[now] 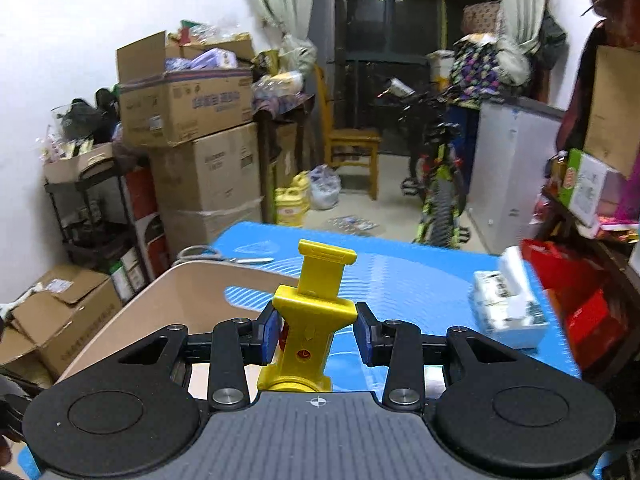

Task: Organize rigid objects
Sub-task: 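Lift the yellow toy with the right tool and drop it into the bin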

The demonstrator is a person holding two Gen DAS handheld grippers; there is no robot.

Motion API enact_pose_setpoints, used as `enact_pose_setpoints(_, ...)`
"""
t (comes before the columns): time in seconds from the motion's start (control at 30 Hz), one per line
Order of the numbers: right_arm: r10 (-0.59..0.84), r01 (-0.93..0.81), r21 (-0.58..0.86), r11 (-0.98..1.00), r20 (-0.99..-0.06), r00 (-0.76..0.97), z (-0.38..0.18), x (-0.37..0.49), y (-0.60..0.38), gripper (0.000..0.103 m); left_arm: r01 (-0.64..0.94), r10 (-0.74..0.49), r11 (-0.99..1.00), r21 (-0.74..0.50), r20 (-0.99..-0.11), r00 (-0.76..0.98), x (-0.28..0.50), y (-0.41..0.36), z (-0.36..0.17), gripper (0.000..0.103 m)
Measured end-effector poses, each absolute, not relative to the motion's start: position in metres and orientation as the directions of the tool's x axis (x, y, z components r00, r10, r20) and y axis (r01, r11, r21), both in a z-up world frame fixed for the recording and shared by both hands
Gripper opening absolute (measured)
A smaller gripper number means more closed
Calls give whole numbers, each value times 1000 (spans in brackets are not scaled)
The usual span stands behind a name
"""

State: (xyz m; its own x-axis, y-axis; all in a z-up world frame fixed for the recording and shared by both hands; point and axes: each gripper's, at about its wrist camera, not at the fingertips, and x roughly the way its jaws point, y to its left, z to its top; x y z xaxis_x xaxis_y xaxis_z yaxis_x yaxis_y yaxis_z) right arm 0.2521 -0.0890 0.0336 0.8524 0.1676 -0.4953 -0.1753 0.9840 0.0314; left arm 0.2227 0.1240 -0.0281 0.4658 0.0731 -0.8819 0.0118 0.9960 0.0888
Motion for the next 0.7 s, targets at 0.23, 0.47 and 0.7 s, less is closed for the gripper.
enact_pose_setpoints(0.23, 222, -246, 47, 968, -616, 756, 4, 268, -48, 44, 12, 74, 996, 89, -882, 466, 223, 124, -28, 11)
enact_pose_setpoints(0.47, 226, -293, 40, 955, -738, 636, -27, 281, -19, 44, 12, 73, 996, 89, -882, 466, 223, 124, -28, 11)
enact_pose_setpoints(0.7, 158, -319, -29, 947, -824, 544, -51, 291, 4, 44, 12, 73, 996, 89, -882, 466, 223, 123, -28, 11)
